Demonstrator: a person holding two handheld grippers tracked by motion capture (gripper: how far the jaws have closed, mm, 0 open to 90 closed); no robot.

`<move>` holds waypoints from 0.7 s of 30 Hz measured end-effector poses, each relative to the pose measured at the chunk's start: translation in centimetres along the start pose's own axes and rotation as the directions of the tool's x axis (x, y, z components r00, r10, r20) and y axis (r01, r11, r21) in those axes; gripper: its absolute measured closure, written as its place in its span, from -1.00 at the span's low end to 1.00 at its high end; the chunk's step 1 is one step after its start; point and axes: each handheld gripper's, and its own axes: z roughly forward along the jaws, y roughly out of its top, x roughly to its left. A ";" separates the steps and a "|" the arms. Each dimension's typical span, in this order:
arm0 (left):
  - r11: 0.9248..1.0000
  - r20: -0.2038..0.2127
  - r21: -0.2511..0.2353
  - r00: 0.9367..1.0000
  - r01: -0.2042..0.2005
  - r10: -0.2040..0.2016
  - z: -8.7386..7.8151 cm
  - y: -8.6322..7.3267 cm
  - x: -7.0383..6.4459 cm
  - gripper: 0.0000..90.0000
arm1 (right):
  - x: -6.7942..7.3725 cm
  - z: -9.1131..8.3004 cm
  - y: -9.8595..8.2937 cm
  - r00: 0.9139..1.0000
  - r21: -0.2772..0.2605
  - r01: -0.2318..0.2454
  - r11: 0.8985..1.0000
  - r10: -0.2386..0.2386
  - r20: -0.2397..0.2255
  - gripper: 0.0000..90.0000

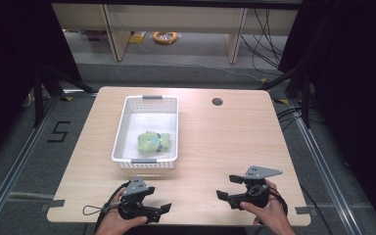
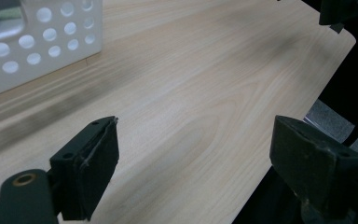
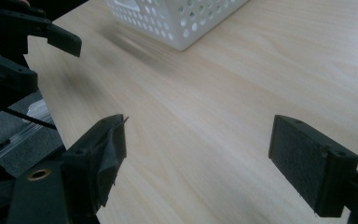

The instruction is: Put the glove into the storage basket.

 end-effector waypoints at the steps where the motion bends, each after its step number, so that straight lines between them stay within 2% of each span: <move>1: 1.000 0.003 0.000 1.000 -0.007 0.007 0.0 -0.2 -0.1 -0.66 | 0.0 0.0 -0.3 1.000 0.010 -0.011 1.000 0.011 -0.008 -0.56; 2: 1.000 -0.009 -0.001 1.000 -0.011 0.011 0.0 -0.5 -0.2 -0.66 | 0.2 0.1 -0.6 0.999 0.017 -0.030 0.999 0.031 -0.011 -0.56; 4: 0.998 -0.029 0.000 0.998 -0.058 0.058 0.0 -0.8 -0.4 -0.66 | 0.3 0.1 -1.2 1.000 0.052 -0.005 0.999 0.005 0.008 -0.56; 5: 0.999 -0.030 0.000 0.998 -0.048 0.048 -0.1 -1.0 -0.5 -0.66 | 0.4 0.2 -1.5 1.000 0.064 -0.004 0.998 0.002 0.022 -0.56; 6: 0.999 -0.028 0.004 0.998 -0.051 0.051 -0.2 -1.0 -0.5 -0.66 | 0.4 0.2 -1.8 0.999 0.080 0.013 0.997 -0.017 0.048 -0.56; 7: 0.999 -0.029 0.001 0.998 -0.051 0.051 -0.3 -1.1 -0.5 -0.66 | 0.4 0.2 -2.1 0.998 0.089 0.030 0.996 -0.035 0.053 -0.56; 8: 0.999 -0.031 0.003 0.998 -0.054 0.054 -0.4 -1.2 -0.6 -0.66 | 0.6 0.3 -2.4 0.999 0.094 0.018 0.995 -0.022 0.033 -0.56; 9: 0.998 -0.037 0.009 0.998 -0.057 0.058 -0.3 -1.4 -0.6 -0.66 | 0.7 0.2 -2.6 0.999 0.105 0.015 0.994 -0.019 0.043 -0.56; 11: 0.996 -0.045 0.027 0.996 -0.080 0.081 -0.3 -1.7 -0.6 -0.66 | 0.8 0.3 -3.1 0.998 0.119 0.042 0.992 -0.047 0.038 -0.56; 12: 0.995 -0.048 0.029 0.994 -0.093 0.095 -0.3 -1.7 -0.6 -0.66 | 1.2 0.3 -3.3 0.999 0.134 0.009 0.991 -0.016 0.048 -0.56; 13: 0.996 -0.047 0.030 0.995 -0.083 0.084 -0.3 -1.7 -0.6 -0.66 | 1.0 0.4 -3.5 0.997 0.138 0.050 0.989 -0.057 0.046 -0.56; 14: 0.996 -0.051 0.033 0.995 -0.081 0.082 -0.3 -1.6 -0.5 -0.66 | 1.0 0.6 -3.6 0.999 0.134 0.043 0.990 -0.047 0.027 -0.56; 15: 0.997 -0.048 0.026 0.997 -0.067 0.068 -0.2 -1.7 -0.5 -0.66 | 1.0 0.6 -3.7 0.998 0.149 0.043 0.988 -0.051 0.045 -0.56; 16: 0.996 -0.059 0.030 0.995 -0.084 0.086 -0.2 -1.7 -0.4 -0.66 | 1.0 0.7 -3.8 0.997 0.162 0.049 0.986 -0.058 0.048 -0.56; 17: 0.996 -0.059 0.023 0.995 -0.082 0.083 -0.2 -1.7 -0.3 -0.66 | 1.0 0.8 -3.8 0.997 0.164 0.054 0.985 -0.062 0.047 -0.56; 18: 0.995 -0.058 0.030 0.993 -0.099 0.101 -0.2 -1.7 -0.1 -0.66 | 1.1 0.9 -3.8 0.998 0.165 0.052 0.985 -0.058 0.028 -0.56; 19: 0.996 -0.065 0.013 0.994 -0.087 0.087 -0.1 -1.8 0.0 -0.66 | 1.2 0.9 -3.8 0.997 0.164 0.060 0.985 -0.067 0.036 -0.56; 21: 0.997 -0.066 0.018 0.995 -0.069 0.070 -0.1 -1.8 0.1 -0.66 | 1.1 1.1 -3.8 0.997 0.171 0.065 0.983 -0.070 0.025 -0.56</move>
